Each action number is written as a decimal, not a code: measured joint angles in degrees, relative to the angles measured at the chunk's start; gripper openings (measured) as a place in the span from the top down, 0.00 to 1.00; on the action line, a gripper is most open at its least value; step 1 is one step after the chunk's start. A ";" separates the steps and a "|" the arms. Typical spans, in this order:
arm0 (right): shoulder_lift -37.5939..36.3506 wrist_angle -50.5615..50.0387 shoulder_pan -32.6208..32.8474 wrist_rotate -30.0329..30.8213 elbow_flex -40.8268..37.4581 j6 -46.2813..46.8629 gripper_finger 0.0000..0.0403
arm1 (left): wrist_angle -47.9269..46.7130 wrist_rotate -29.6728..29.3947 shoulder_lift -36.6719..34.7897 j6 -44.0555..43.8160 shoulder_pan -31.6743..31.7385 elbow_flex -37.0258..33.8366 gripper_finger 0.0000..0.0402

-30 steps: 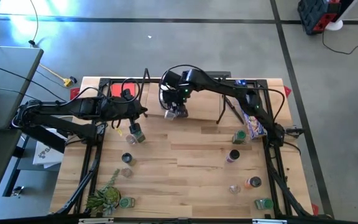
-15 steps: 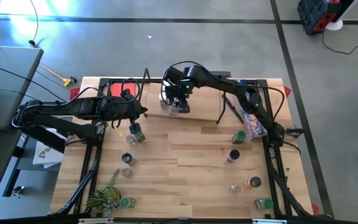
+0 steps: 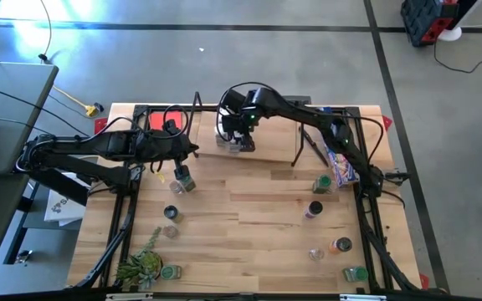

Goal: Shelf spices
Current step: Put the white seasoning bottle on the shelf, then adjust the middle white seasoning bottle on the shelf

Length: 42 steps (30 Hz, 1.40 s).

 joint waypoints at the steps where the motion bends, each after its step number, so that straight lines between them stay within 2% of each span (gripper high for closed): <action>1: -0.78 -0.57 0.00 0.00 0.00 0.00 0.37 | -0.02 0.00 0.01 -0.11 0.00 0.00 0.97; 5: -3.58 -3.37 -0.02 -0.16 0.09 0.06 0.37 | -0.18 0.01 0.00 -0.14 0.00 0.00 0.97; 8: -3.78 -5.68 -0.63 -2.92 -1.58 0.43 0.37 | -0.66 0.00 0.02 -0.50 -0.02 0.00 0.97; 12: -4.04 -4.13 -1.73 -3.52 -9.56 0.75 0.37 | -2.07 0.02 0.02 -1.40 -0.02 0.00 0.97; 17: -9.07 9.67 -2.39 -3.03 -25.19 4.14 0.37 | -3.62 0.04 0.17 -2.56 -0.02 0.00 0.97; 22: -17.14 28.66 -1.94 1.85 -41.42 8.33 0.37 | -3.53 0.11 0.17 -2.78 -0.02 0.00 0.97; 26: -21.22 42.04 -1.68 3.09 -51.96 11.03 0.37 | -2.09 3.29 1.06 -2.89 0.44 -0.07 0.97; 28: -21.80 46.39 -1.67 3.03 -55.21 12.72 0.37 | 1.77 5.49 2.50 -1.88 1.12 -1.09 0.97; 33: -21.79 52.99 -1.27 3.00 -58.85 16.09 0.37 | 8.93 12.62 9.17 0.92 4.41 -3.40 1.00; 42: -21.81 56.40 1.24 3.19 -59.21 17.53 0.37 | 15.24 12.09 20.25 4.97 10.46 -3.43 1.00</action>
